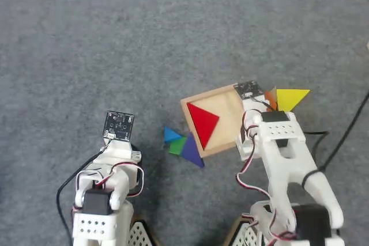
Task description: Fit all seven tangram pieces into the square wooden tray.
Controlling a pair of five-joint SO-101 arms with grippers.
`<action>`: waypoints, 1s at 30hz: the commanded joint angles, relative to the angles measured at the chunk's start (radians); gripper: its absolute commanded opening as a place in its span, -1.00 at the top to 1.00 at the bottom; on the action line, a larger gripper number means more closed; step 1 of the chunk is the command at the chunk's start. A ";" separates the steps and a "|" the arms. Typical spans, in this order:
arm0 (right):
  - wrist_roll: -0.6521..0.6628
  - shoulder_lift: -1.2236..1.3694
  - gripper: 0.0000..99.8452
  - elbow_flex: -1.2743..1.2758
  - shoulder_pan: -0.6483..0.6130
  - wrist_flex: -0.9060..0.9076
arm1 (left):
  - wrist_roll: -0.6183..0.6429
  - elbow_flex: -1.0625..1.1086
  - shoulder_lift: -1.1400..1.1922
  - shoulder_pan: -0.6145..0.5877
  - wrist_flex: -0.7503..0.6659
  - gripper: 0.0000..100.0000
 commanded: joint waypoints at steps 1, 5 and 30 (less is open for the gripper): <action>0.008 -0.105 0.68 -0.044 0.004 0.016 | -0.008 -0.012 -0.020 -0.006 0.006 0.97; -0.021 -0.114 0.68 -0.140 0.001 0.021 | -0.008 -0.012 -0.020 -0.006 0.006 0.97; -0.057 0.351 0.68 -0.384 -0.005 -0.045 | -0.008 -0.012 -0.020 -0.006 0.006 0.97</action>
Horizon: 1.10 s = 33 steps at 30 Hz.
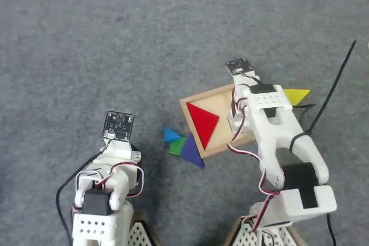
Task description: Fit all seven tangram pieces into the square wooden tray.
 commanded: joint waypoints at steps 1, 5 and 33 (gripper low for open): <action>-0.020 -0.071 0.68 -0.012 0.031 -0.004 | -0.008 -0.012 -0.020 -0.006 0.006 0.97; -0.020 -0.143 0.68 -0.009 0.031 -0.002 | -0.008 -0.012 -0.020 -0.006 0.006 0.97; 0.005 0.021 0.83 0.055 0.096 0.001 | -0.008 -0.012 -0.020 -0.006 0.006 0.97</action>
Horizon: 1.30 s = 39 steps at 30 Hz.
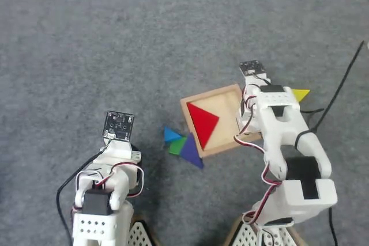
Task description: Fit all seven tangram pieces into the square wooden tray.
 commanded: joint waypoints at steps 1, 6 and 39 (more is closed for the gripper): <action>0.012 -0.042 0.84 0.054 0.033 0.027 | -0.008 -0.012 -0.020 -0.006 0.006 0.97; 0.014 -0.180 0.84 0.173 0.090 0.019 | -0.008 -0.012 -0.020 -0.006 0.006 0.97; 0.041 -0.079 0.36 -0.457 0.355 0.257 | -0.008 -0.012 -0.020 -0.006 0.006 0.97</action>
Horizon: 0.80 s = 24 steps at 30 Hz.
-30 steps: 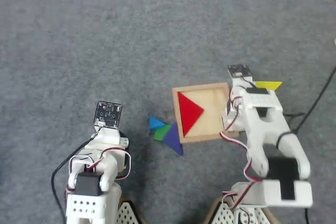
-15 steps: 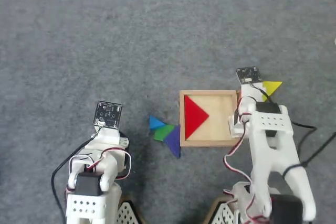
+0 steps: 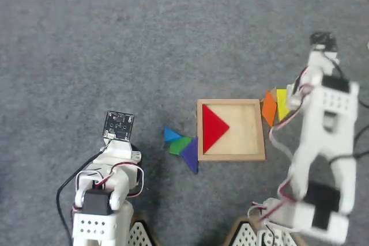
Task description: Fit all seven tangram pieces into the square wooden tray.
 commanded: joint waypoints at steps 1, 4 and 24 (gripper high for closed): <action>0.012 0.125 0.36 -0.219 -0.021 0.116 | -0.008 -0.012 -0.020 -0.006 0.006 0.97; 0.002 0.243 0.35 -0.347 -0.068 0.130 | -0.008 -0.012 -0.020 -0.006 0.006 0.97; -0.434 0.880 0.16 -0.902 -0.143 0.166 | -0.008 -0.012 -0.020 -0.006 0.006 0.97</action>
